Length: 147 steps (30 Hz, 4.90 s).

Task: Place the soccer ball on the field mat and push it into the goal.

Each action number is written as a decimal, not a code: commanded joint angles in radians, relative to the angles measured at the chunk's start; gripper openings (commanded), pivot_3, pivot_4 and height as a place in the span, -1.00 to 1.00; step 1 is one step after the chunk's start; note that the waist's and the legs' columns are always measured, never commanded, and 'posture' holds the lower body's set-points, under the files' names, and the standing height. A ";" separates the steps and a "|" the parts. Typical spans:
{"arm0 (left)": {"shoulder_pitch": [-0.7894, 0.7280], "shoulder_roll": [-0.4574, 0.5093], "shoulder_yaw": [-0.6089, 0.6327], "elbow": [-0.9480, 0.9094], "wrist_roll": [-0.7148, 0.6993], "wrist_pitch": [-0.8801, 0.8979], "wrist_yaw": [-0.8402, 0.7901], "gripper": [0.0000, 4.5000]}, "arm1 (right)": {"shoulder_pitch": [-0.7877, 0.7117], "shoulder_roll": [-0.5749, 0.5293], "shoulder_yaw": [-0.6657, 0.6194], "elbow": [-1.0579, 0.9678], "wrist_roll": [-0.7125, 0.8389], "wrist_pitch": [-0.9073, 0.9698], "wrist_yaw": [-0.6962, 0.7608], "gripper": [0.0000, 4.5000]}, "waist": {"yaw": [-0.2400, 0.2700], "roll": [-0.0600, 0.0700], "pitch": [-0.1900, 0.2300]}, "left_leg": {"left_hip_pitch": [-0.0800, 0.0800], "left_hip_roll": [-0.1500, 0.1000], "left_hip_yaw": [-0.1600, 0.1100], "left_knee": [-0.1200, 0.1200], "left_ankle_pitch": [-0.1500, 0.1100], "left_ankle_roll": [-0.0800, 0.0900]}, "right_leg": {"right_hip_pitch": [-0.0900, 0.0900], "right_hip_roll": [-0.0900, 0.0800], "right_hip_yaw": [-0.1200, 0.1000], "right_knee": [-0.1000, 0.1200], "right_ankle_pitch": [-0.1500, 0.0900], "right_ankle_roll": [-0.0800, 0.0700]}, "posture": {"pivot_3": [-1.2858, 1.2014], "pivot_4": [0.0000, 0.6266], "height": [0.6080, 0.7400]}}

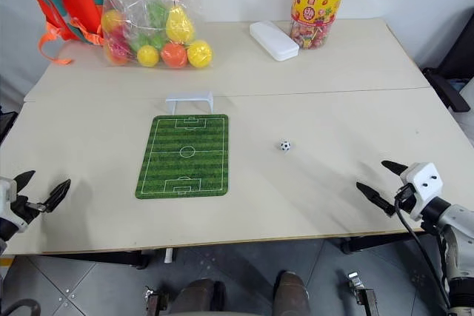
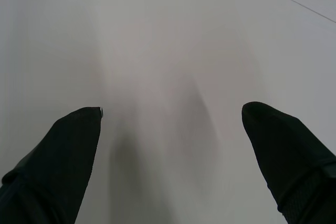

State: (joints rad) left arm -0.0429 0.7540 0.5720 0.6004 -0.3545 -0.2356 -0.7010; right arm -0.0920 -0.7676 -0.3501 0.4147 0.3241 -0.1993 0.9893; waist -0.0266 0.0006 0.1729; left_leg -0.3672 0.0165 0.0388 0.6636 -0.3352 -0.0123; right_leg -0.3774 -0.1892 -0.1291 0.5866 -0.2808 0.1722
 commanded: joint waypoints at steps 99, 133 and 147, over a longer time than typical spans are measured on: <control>0.261 -0.069 -0.026 -0.266 -0.310 -0.091 -0.768 1.00 | -0.790 0.841 0.909 0.058 -0.372 0.504 -0.076 -0.62 | -0.034 -0.002 0.000 | -0.003 0.010 0.015 0.003 -0.002 -0.004 | -0.017 0.006 -0.001 0.011 0.003 -0.006 | 0.03 -0.52 1.00; 0.143 -0.051 -0.036 -0.222 -0.300 -0.063 -0.766 1.00 | -0.655 0.700 0.883 -0.476 -0.229 0.686 0.050 -0.58 | -0.029 -0.003 -0.001 | -0.003 0.012 0.016 0.003 -0.004 -0.005 | -0.018 0.007 -0.003 0.011 0.003 -0.007 | 0.03 -0.52 1.00; 0.161 -0.012 -0.009 -0.257 -0.334 0.019 -0.830 1.00 | -0.655 0.689 0.969 -0.305 -0.280 0.628 0.035 -0.98 | -0.031 -0.004 -0.001 | -0.002 0.013 0.018 0.004 -0.004 -0.005 | -0.019 0.007 -0.003 0.011 0.004 -0.008 | 0.03 -0.52 1.00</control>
State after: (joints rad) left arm 0.0975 0.7153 0.5337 0.3769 -0.6622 -0.2344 -1.4998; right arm -0.7153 -0.1041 0.6238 0.0928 0.0470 0.4677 1.0347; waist -0.0579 -0.0030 0.1717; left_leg -0.3694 0.0291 0.0570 0.6674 -0.3390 -0.0172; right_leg -0.3960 -0.1819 -0.1317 0.5979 -0.2770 0.1640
